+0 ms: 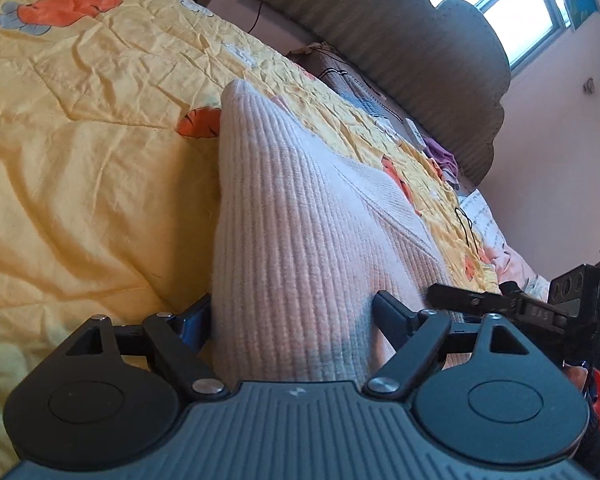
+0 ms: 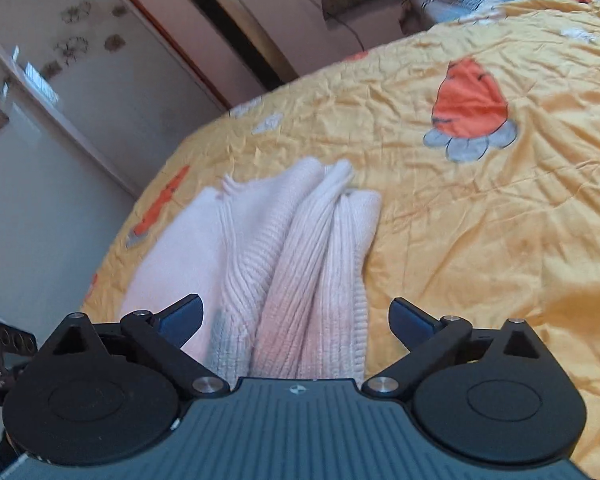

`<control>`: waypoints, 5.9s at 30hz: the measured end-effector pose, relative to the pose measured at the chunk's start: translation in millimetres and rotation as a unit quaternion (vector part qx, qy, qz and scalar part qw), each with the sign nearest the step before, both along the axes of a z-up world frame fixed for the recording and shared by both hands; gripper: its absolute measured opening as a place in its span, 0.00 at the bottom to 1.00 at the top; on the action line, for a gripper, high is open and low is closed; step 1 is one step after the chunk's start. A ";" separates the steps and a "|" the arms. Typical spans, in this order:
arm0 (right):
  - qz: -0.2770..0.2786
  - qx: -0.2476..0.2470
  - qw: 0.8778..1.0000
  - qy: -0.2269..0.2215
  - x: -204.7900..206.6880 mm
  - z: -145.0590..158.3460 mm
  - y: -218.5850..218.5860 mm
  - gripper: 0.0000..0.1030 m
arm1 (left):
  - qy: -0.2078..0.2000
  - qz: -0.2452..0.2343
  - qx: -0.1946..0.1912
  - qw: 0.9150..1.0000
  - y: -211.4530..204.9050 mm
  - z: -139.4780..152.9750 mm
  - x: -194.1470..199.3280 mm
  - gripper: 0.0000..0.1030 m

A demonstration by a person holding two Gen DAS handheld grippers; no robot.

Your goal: Fold small clothes

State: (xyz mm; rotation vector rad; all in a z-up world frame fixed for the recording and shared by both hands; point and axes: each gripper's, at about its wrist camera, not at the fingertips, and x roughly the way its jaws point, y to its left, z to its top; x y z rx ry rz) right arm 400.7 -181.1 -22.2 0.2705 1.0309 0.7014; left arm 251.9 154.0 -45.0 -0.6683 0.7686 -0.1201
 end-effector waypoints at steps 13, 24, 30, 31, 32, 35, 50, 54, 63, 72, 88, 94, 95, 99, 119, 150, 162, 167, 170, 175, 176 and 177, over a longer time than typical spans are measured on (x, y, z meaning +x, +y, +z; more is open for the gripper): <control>0.033 0.008 0.999 -0.003 -7.9 -35.3 9.9 0.75 | 0.003 -0.016 0.047 0.999 -6.1 4.0 10.2 0.83; -0.034 0.131 0.988 -0.080 -19.6 50.2 20.4 0.99 | -0.133 -0.025 0.291 0.947 -93.5 64.9 4.1 0.81; -0.006 0.077 0.997 0.019 20.2 -6.7 75.1 0.89 | -0.086 -0.031 0.325 0.941 -103.5 22.5 27.9 0.84; 0.008 0.084 0.996 -0.016 13.7 -12.3 72.9 0.88 | -0.085 -0.033 0.324 0.942 -102.7 23.1 28.8 0.85; 0.012 0.082 0.996 -0.018 12.6 -13.9 72.0 0.86 | -0.085 -0.037 0.329 0.940 -103.8 22.7 28.6 0.85; 0.007 0.078 0.997 -0.010 12.5 -9.4 70.3 0.83 | -0.080 -0.035 0.335 0.938 -106.6 23.8 26.7 0.85; -0.011 0.119 0.992 0.049 -6.6 -1.1 59.6 0.91 | -0.069 -0.038 0.330 0.941 -109.1 35.9 6.2 0.87; -0.008 0.142 0.989 0.033 -13.5 -8.2 53.4 0.91 | -0.067 -0.035 0.323 0.943 -106.6 34.9 7.6 0.87; -0.014 0.135 0.990 0.031 -17.0 -1.4 49.5 0.90 | -0.105 0.006 0.273 0.956 -89.3 61.1 -23.2 0.87; -0.070 0.098 0.992 -0.049 -5.9 36.1 -22.6 0.97 | -0.075 0.073 0.118 0.987 14.4 57.5 1.5 0.87; 0.011 0.028 0.998 0.060 86.7 -49.1 47.7 0.87 | 0.050 -0.011 0.022 0.998 32.6 -4.4 116.9 0.82; 0.022 0.053 0.998 0.027 79.1 -42.4 47.3 0.49 | 0.030 -0.011 0.060 0.998 24.3 12.7 127.8 0.44; 0.021 0.054 0.998 0.019 76.7 -38.2 46.9 0.49 | 0.024 -0.014 0.069 0.997 22.1 17.2 128.9 0.42; 0.020 0.072 0.997 -0.011 80.8 -21.4 46.9 0.47 | -0.018 -0.009 0.092 0.996 23.3 31.5 147.8 0.41; 0.008 0.066 0.997 0.049 54.0 -40.1 24.7 0.61 | -0.001 -0.014 0.038 0.999 13.3 7.2 80.0 0.56; 0.017 0.096 0.994 0.053 -65.2 -21.6 -28.2 0.59 | -0.024 -0.010 0.082 0.996 -39.6 23.7 -46.2 0.57; -0.023 0.130 0.989 0.061 -73.7 -19.1 -61.2 0.50 | -0.009 0.007 0.125 0.992 -42.6 28.5 -63.8 0.68; -0.042 0.101 0.993 -0.047 -107.1 30.3 -67.2 0.49 | -0.151 0.038 0.253 0.955 -76.8 74.7 -109.5 0.79; 0.000 0.127 0.989 -0.080 -118.5 52.9 -48.4 0.58 | -0.161 -0.042 0.313 0.935 -120.6 62.8 -99.4 0.79; 0.037 0.119 0.992 0.008 -98.8 24.8 0.0 0.70 | -0.093 -0.095 0.293 0.947 -141.9 3.7 -71.7 0.89; 0.019 0.102 0.994 0.031 -91.9 11.9 1.1 0.63 | -0.101 -0.103 0.313 0.939 -148.5 -0.6 -71.3 0.95; 0.007 0.108 0.993 0.050 -87.3 -3.0 -1.3 0.44 | -0.102 -0.106 0.326 0.934 -152.9 -2.0 -70.3 0.96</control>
